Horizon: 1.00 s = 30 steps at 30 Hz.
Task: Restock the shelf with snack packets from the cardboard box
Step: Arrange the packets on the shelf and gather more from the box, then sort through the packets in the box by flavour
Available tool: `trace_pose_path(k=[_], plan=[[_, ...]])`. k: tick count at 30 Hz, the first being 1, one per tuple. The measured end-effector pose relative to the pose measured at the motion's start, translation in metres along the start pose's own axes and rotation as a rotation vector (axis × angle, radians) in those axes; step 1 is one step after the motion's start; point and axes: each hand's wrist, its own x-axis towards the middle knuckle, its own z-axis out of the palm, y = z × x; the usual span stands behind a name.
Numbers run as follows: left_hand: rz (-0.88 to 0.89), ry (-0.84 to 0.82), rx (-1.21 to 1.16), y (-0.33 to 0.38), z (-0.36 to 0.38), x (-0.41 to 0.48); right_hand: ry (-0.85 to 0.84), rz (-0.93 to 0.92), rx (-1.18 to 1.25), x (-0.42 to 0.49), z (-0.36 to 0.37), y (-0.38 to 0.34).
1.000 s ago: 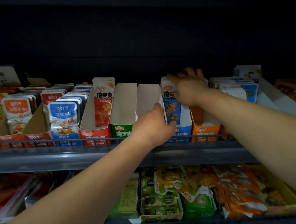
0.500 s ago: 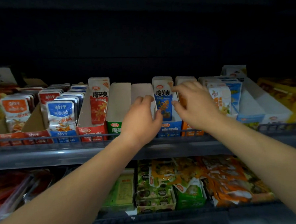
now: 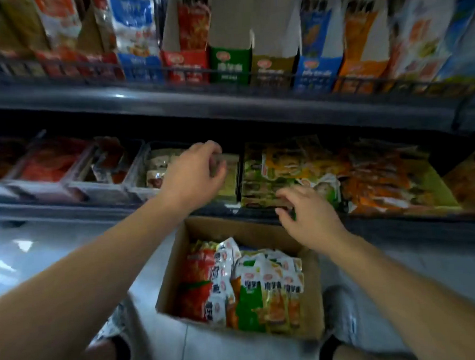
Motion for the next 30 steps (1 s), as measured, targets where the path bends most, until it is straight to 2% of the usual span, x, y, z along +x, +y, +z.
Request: trace_pose_path(k=[7,12,16,22,27,30], plan=[[-0.213,-0.292,0.024,-0.087,0.056,-0.108,-0.460,0.154,-0.036,-0.035,0.136,0.027],[-0.210,-0.468,0.038,-0.118,0.086,-0.161,-0.605,0.207,-0.056,-0.056,0.186,0.047],[-0.180,-0.443,0.031,-0.130,0.100,-0.179,-0.589,0.223,-0.133,-0.066,0.201,0.057],[-0.263,-0.386,-0.006,-0.117,0.107,-0.180,-0.552,0.253,-0.169,-0.065,0.205,0.059],[-0.291,-0.381,-0.031,-0.114,0.108,-0.182,-0.442,0.239,-0.143,-0.074,0.202,0.054],[-0.280,-0.376,-0.030,-0.114,0.108,-0.183,-0.407,0.275,-0.009,-0.077,0.195,0.048]])
